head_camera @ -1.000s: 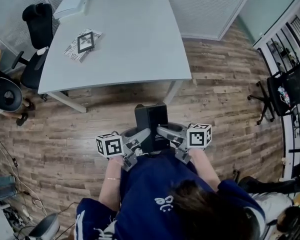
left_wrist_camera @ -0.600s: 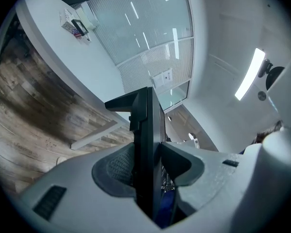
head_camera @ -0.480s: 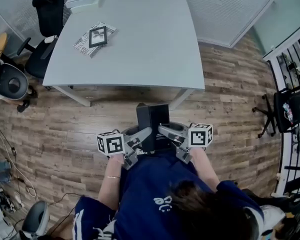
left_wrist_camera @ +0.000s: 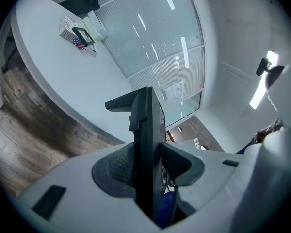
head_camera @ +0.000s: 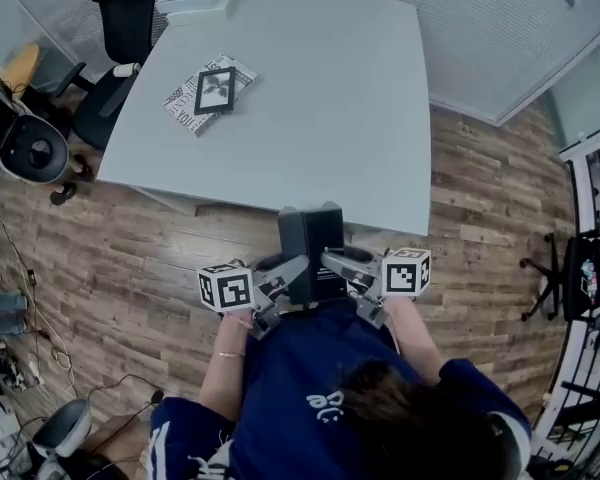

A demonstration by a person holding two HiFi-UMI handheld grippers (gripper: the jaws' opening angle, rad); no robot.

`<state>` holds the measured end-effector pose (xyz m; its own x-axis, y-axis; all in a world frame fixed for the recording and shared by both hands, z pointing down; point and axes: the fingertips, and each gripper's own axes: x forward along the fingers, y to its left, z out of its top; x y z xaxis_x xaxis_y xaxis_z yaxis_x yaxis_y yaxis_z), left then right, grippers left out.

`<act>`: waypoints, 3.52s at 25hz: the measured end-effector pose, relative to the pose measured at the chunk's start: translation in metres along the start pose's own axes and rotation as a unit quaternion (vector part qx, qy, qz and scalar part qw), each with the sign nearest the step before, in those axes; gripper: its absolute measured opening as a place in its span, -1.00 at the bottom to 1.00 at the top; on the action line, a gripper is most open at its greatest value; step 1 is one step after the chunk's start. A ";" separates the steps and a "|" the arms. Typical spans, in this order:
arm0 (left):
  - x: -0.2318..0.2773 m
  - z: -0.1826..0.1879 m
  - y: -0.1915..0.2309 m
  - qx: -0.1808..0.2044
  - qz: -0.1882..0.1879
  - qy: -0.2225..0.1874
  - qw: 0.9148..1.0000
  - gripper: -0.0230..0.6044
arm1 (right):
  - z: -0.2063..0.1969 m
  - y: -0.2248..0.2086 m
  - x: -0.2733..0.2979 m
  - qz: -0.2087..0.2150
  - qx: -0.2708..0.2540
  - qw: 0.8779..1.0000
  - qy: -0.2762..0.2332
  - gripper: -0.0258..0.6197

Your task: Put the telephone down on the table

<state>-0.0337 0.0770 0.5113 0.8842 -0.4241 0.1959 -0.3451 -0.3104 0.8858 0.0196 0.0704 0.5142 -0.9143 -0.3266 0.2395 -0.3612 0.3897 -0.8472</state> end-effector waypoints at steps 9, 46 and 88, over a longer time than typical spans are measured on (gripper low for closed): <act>0.063 0.070 0.006 0.008 0.023 -0.033 0.999 -0.38 | 0.090 -0.039 -0.001 0.029 -0.014 0.999 0.020 -0.27; 0.088 0.244 0.074 -0.006 0.008 -0.013 1.000 -0.37 | 0.236 -0.079 0.104 -0.001 -0.005 1.000 -0.006 -0.27; 0.147 0.340 0.186 -0.028 0.025 0.044 0.998 -0.37 | 0.313 -0.187 0.186 -0.025 0.070 0.997 -0.010 -0.27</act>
<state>-0.0748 -0.3327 0.5619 0.8910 -0.3614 0.2747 -0.3741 -0.2419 0.8953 -0.0256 -0.3326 0.5683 -0.8915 -0.3599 0.2751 -0.3757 0.2482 -0.8929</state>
